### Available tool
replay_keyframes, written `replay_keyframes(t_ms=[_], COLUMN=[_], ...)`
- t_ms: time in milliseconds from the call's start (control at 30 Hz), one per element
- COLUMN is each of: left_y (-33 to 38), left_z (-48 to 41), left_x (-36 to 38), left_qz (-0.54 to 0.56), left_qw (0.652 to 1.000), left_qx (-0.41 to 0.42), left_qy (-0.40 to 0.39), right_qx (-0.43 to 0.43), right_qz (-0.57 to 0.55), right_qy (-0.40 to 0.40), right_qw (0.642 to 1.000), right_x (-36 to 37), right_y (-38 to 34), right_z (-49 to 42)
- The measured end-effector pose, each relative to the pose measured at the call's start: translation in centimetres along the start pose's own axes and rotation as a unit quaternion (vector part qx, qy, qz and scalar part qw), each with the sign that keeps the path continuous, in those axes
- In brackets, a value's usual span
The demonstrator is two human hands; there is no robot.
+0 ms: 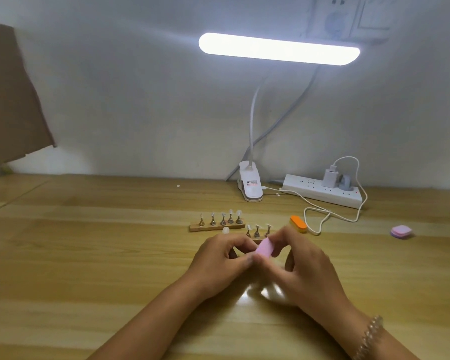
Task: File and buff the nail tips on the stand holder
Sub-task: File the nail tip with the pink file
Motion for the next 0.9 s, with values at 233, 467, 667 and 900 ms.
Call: replay_keyframes(t_ms=[233, 467, 667, 900], left_y=[0.1, 0.4, 0.3, 0.6], left_z=[0.0, 0.1, 0.1, 0.2], left_x=[-0.1, -0.1, 0.2, 0.1], left_qz=[0.004, 0.031, 0.001, -0.014], left_qw=[1.000, 0.999, 1.000, 1.000], left_qx=[0.007, 0.009, 0.007, 0.003], left_qy=[0.001, -0.002, -0.012, -0.013], right_qx=[-0.004, 0.074, 0.020, 0.023], right_qz=[-0.010, -0.081, 0.003, -0.018], right_qy=[0.003, 0.079, 0.021, 0.015], right_qw=[1.000, 0.991, 1.000, 0.999], right_x=[0.0, -1.5, -0.2, -0.2], right_y=[-0.2, 1.8, 0.2, 0.5], right_z=[0.0, 0.0, 0.0, -0.1])
Point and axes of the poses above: each hand's wrist, its own z-axis away from the middle knuckle, its own x-axis out of the palm, y = z × x, the point moved 8 cm from there along -z, towards the middle knuckle, and after that the axes turned 5 degrees about -x, right-handed, at the moved point
